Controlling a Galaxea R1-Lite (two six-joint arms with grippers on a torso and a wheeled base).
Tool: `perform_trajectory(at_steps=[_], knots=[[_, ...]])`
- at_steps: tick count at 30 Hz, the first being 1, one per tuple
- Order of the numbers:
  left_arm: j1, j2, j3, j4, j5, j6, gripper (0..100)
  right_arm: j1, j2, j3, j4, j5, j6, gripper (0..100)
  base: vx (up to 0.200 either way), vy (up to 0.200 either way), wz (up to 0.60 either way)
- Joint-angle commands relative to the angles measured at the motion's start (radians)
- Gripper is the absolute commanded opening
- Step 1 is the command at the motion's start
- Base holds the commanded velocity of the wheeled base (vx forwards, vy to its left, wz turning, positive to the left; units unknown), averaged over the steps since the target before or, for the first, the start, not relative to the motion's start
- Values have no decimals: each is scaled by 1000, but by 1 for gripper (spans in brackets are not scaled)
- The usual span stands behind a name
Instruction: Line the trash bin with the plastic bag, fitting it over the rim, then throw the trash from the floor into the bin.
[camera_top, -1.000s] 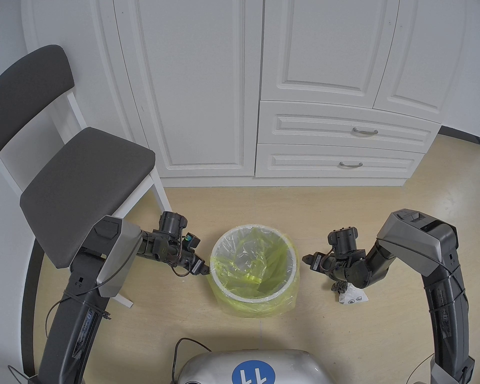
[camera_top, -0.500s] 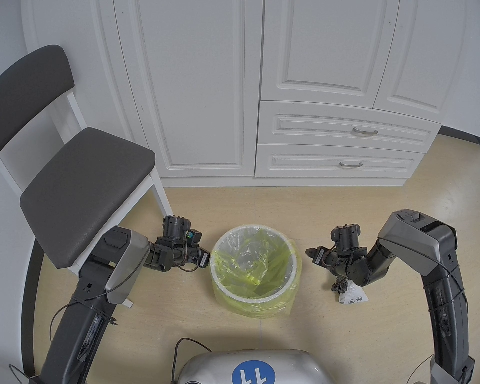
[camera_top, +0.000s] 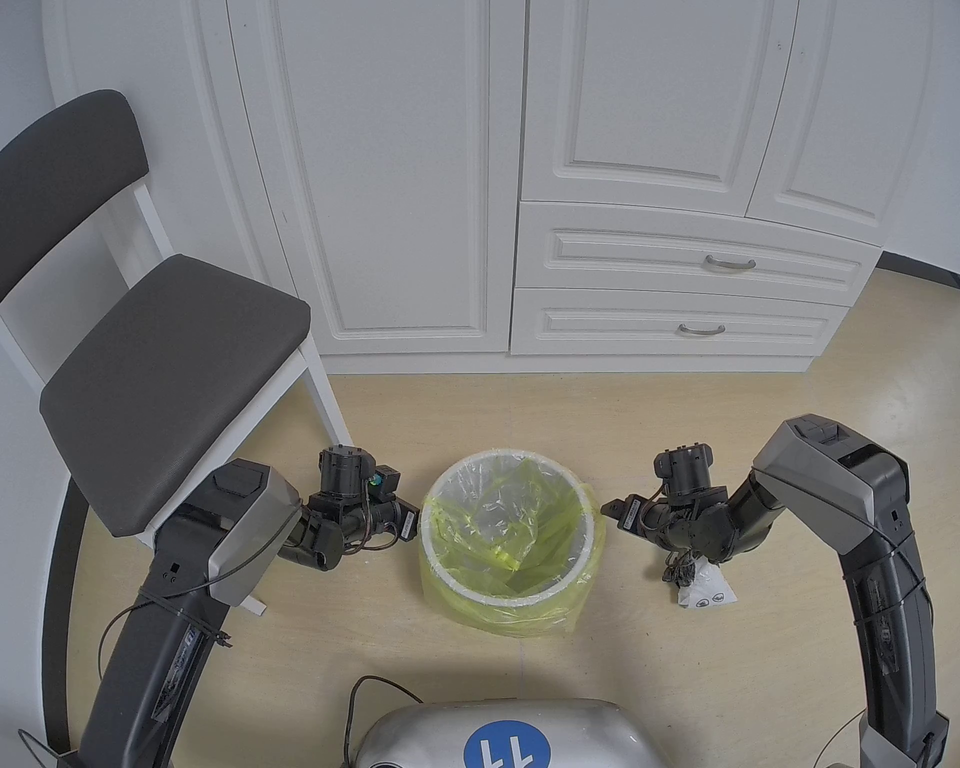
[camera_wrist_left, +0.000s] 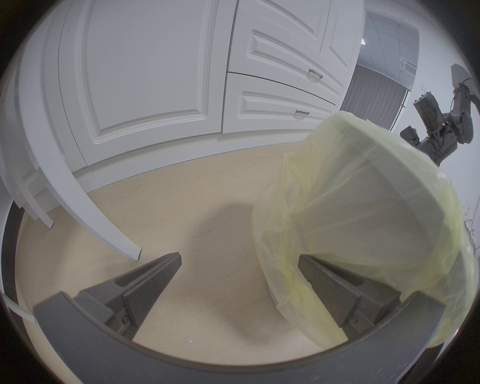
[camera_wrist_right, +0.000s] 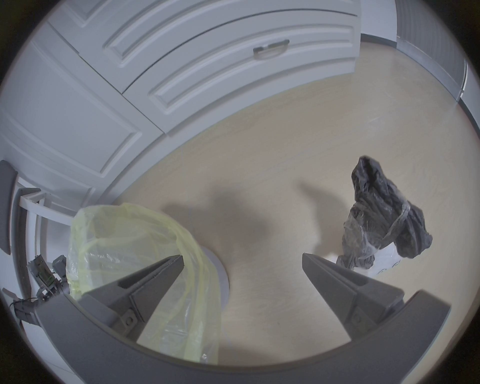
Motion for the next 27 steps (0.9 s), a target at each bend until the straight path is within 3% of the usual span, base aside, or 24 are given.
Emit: perform_trajectory(at_steps=[1, 7, 13, 14, 16, 18, 21, 25, 27], knots=[[-4, -35, 67, -43, 3, -3, 100, 2, 7, -48, 41, 31, 2, 100, 0, 0, 0], [9, -41, 116, -118, 9, -3, 100, 28, 20, -100, 92, 114, 32, 100, 0, 0, 0], [17, -43, 116, -127, 9, -3, 100, 30, 25, -200, 294, 140, 25, 100, 0, 0, 0], [19, -43, 116, -129, 9, -3, 100, 31, 40, -272, 405, 150, 22, 100, 0, 0, 0], [20, -43, 115, -129, 11, -3, 100, 31, 59, -335, 466, 150, 23, 100, 0, 0, 0], [19, -41, 111, -130, 11, -5, 100, 36, 106, -398, 481, 129, 22, 100, 0, 0, 0], [19, -43, 111, -145, 11, -6, 100, 37, 168, -502, 563, 32, -41, 100, 0, 0, 0], [17, -43, 115, -170, 12, -14, 100, 40, 226, -612, 621, 14, -43, 100, 0, 0, 0], [17, -41, 110, -171, 12, -15, 100, 39, 263, -629, 638, -34, -57, 100, 0, 0, 0]])
